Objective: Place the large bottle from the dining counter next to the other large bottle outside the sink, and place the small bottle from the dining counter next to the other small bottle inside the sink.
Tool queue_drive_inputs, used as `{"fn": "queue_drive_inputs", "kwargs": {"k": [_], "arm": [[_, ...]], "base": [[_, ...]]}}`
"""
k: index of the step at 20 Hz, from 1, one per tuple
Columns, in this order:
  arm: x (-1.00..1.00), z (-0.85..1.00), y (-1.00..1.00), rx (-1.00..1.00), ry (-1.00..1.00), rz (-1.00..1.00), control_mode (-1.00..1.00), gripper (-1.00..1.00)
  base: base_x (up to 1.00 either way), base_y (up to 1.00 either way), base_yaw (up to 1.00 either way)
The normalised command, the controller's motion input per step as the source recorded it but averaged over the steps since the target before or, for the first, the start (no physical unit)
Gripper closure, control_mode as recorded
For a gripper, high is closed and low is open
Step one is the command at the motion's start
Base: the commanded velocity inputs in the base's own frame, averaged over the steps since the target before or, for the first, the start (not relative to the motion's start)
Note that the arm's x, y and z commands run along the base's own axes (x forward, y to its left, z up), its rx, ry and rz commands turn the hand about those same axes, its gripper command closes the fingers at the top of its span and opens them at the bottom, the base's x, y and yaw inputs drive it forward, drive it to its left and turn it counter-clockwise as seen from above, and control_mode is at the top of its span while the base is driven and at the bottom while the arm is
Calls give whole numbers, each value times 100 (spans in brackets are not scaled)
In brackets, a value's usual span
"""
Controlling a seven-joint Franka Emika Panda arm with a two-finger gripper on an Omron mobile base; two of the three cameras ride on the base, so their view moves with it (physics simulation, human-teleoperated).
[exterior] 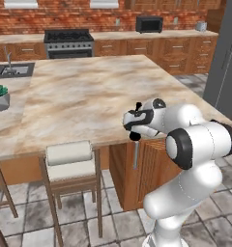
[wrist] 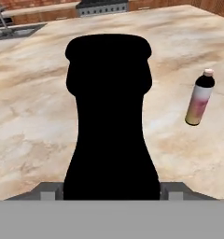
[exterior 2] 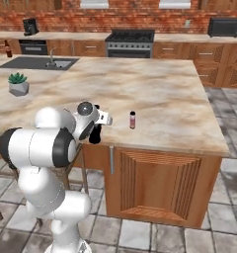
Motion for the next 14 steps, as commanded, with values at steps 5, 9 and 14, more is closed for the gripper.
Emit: {"fn": "queue_drive_inputs", "kwargs": {"k": [5, 9, 14], "arm": [[0, 0, 0, 0, 0, 0, 100, 100], [0, 0, 0, 0, 0, 0, 100, 100], [0, 0, 0, 0, 0, 0, 100, 100]], "base": [[-81, 16, 0], [-40, 47, 0], [-14, 81, 0]]}}
